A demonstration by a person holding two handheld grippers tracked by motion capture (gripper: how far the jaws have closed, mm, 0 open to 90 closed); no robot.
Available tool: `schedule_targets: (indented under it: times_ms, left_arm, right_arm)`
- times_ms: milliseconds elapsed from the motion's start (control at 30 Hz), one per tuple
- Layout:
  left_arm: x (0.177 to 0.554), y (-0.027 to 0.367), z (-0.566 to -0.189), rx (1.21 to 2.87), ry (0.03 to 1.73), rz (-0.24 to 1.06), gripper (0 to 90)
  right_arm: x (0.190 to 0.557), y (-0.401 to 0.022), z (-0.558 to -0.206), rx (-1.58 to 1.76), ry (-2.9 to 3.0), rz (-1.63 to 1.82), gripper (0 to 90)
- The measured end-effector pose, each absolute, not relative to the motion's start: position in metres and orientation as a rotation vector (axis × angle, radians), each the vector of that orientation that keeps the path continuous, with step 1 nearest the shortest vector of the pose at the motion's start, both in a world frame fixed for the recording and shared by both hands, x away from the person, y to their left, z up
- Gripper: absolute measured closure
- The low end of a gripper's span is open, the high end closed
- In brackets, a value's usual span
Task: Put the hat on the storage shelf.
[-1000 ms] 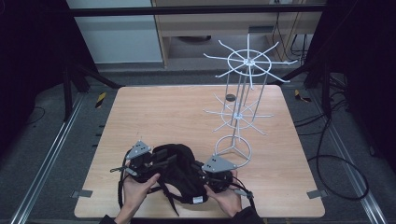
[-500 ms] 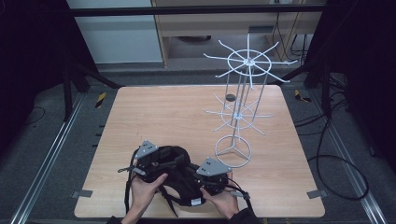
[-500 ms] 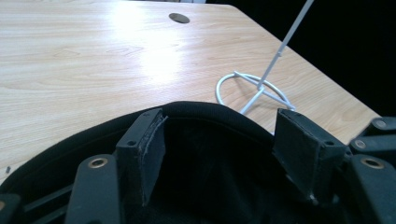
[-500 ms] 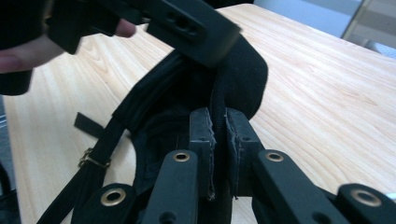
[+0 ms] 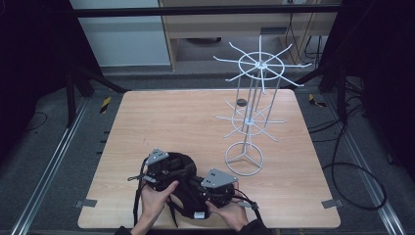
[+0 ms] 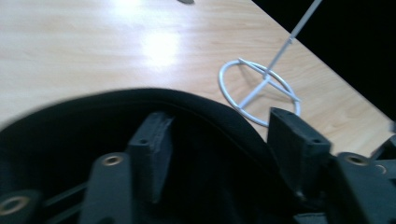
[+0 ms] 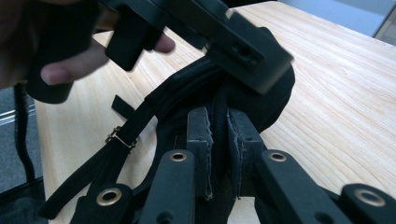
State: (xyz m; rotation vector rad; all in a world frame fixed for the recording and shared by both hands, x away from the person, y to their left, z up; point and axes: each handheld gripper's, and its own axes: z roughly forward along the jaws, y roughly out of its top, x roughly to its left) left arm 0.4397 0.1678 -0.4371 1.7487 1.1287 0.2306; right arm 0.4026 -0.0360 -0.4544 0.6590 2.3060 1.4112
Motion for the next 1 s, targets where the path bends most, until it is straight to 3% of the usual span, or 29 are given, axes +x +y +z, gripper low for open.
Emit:
schedule_targets:
  times_ms: [100, 167, 267, 333, 733, 1000]
  left_arm:
    - [0.440, 0.168, -0.439, 1.747, 1.125, 0.211, 50.9]
    - [0.437, 0.168, -0.437, 1.753, 1.116, 0.237, 60.4]
    - [0.436, 0.169, -0.434, 1.754, 1.109, 0.251, 64.7]
    - [0.436, 0.172, -0.433, 1.740, 1.112, 0.242, 69.6]
    - [0.426, 0.183, -0.410, 1.677, 1.010, 0.220, 79.4]
    - [0.409, 0.178, -0.388, 1.666, 0.868, 0.230, 81.5]
  right_arm:
    - [0.402, -0.035, -0.455, 0.653, 2.311, 1.405, 78.4]
    - [0.403, -0.035, -0.455, 0.662, 2.321, 1.421, 72.2]
    - [0.402, -0.036, -0.454, 0.662, 2.332, 1.444, 67.6]
    - [0.401, -0.042, -0.451, 0.672, 2.340, 1.489, 59.8]
    - [0.408, -0.085, -0.441, 0.816, 2.234, 1.561, 54.1]
    - [0.410, -0.078, -0.448, 0.801, 2.269, 1.535, 52.6]
